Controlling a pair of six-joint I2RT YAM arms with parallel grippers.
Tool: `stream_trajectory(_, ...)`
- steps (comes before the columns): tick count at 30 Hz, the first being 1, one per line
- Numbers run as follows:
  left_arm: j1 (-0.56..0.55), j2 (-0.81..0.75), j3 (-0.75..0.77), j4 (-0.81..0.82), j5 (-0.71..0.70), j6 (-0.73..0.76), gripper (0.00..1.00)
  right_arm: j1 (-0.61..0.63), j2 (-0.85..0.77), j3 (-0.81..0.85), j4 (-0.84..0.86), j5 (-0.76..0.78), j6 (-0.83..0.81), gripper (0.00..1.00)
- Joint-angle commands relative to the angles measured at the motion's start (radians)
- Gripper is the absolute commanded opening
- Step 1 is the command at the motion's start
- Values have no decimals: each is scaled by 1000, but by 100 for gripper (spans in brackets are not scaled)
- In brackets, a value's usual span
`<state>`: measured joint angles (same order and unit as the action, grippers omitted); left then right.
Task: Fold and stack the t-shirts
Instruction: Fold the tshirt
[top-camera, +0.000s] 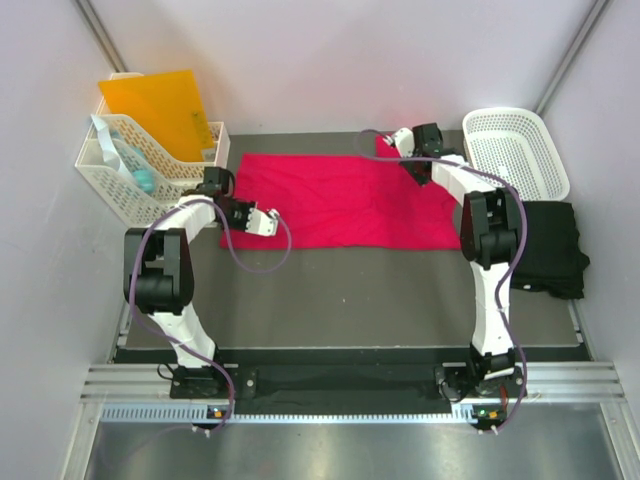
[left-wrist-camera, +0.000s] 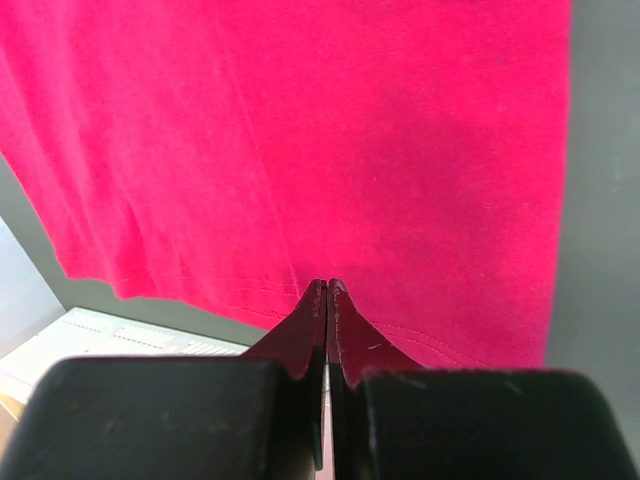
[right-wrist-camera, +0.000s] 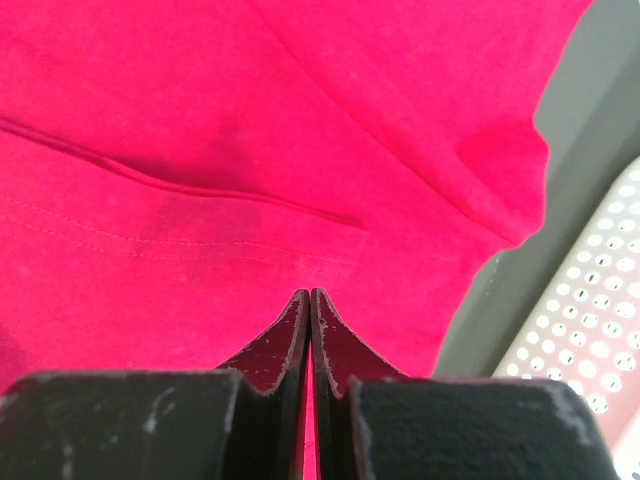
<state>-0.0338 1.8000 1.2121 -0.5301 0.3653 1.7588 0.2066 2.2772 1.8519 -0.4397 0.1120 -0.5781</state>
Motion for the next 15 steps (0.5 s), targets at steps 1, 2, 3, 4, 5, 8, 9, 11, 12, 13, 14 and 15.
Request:
stream_trajectory(1,-9,-18,20,-68,0,37,0,8,-48,-3,-4,-34,-9,0)
stream_trajectory(2,-11,-18,17,-74,-3,47,0,8,-51,-8,-5,-44,-9,0)
stream_trajectory(3,-11,-14,17,-85,-8,50,0,11,-51,-8,-14,-44,-11,0)
stream_trajectory(4,-11,-13,17,-91,-15,53,0,13,-48,-7,-20,-51,-12,0)
stream_trajectory(5,-11,-5,17,-97,-19,63,0,14,-48,-8,-24,-58,-20,0)
stream_trajectory(8,-15,15,17,-102,-42,80,0,17,-41,-20,-28,-57,-32,0)
stream_trajectory(9,-17,21,17,-100,-49,83,0,19,-38,-20,-31,-55,-35,0)
stream_trajectory(11,-21,42,23,-90,-63,84,0,20,-22,-13,-37,-48,-42,0)
stream_trajectory(12,-23,48,26,-87,-65,84,0,20,-16,-11,-43,-44,-48,0)
stream_trajectory(13,-23,55,32,-82,-68,80,0,20,-12,-10,-44,-40,-49,0)
stream_trajectory(14,-26,67,33,-68,-80,79,0,20,-2,-7,-45,-32,-54,0)
stream_trajectory(15,-29,73,33,-58,-89,79,0,22,5,-5,-45,-28,-61,0)
